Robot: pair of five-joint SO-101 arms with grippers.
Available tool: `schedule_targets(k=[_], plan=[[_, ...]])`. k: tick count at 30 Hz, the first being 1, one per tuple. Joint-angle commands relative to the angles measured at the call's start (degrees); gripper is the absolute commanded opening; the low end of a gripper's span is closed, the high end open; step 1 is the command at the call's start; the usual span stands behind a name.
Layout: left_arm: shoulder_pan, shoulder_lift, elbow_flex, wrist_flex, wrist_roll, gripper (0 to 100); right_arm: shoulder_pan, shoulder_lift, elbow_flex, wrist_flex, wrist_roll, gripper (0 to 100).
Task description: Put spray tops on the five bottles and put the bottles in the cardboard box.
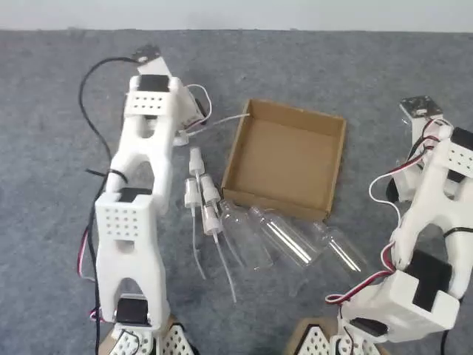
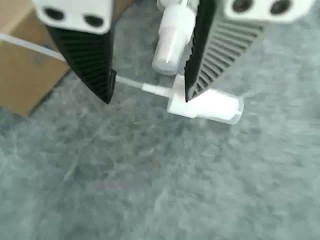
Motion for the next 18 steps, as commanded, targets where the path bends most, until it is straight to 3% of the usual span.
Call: schedule_targets(k=[1,12,18], plan=[[0.3,3.4,-6.5,1.1,1.0,21,0.8,-4.1,-0.4,-1.0,0.6,2.3],[-2.5,8.0,-16.6,16.4,0.9,21,1.4,-4.1,-0.4,-1.0,0.6,2.3],[-6.9,8.5,-20.3,15.8,6.8,21,1.4,-4.1,-0.4,-1.0,0.6,2.2]])
